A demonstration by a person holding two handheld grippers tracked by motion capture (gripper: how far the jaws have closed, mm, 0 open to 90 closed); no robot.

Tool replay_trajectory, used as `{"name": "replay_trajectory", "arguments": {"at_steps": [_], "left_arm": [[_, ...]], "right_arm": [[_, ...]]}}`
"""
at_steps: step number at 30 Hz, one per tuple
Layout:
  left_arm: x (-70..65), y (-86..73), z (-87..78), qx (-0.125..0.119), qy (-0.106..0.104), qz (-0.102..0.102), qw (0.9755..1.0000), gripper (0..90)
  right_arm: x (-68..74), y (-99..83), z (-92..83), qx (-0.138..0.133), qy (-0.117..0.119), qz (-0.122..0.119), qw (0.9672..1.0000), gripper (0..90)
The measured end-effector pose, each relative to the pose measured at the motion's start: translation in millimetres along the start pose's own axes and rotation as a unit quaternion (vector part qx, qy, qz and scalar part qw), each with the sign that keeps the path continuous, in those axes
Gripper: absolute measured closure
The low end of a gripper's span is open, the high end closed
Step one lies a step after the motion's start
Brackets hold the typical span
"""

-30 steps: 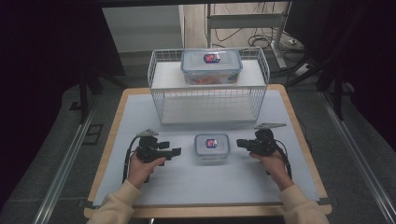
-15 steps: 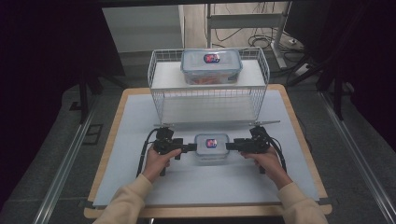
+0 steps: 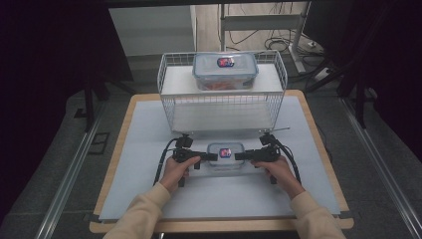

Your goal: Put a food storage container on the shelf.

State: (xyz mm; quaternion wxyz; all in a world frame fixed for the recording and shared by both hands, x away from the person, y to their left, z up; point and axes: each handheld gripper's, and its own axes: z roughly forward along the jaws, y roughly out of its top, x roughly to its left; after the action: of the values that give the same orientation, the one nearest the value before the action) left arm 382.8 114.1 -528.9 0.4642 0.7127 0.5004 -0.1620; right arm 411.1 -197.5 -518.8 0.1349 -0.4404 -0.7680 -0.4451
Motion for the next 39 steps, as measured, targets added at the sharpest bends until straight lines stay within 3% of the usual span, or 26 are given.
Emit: {"name": "replay_trajectory", "arguments": {"at_steps": [3,11,19,30,39], "left_arm": [[1.1,-2.7,2.4,0.007,-0.001,-0.004,1.0000,34.1],[0.2,-5.1,-3.1,-0.005,-0.010,-0.001,0.9999,44.4],[-9.8,-14.1,-7.9,-0.018,0.006,0.032,0.9993,48.6],[-14.1,-16.7,-11.0,-0.025,0.011,0.049,0.9984,50.7],[-22.6,-14.4,-17.2,-0.037,0.018,0.076,0.9963,50.7]], "right_arm": [[-0.1,-0.8,0.2,0.001,0.000,0.008,1.0000,36.4],[-4.8,-5.5,-8.4,-0.014,0.024,0.046,0.9985,48.7],[6.0,-11.7,-13.5,-0.029,0.012,0.026,0.9992,51.5],[12.4,-15.0,-17.3,-0.040,0.008,0.010,0.9991,53.0],[20.9,-12.5,-22.7,-0.052,0.002,-0.008,0.9986,53.0]]}}
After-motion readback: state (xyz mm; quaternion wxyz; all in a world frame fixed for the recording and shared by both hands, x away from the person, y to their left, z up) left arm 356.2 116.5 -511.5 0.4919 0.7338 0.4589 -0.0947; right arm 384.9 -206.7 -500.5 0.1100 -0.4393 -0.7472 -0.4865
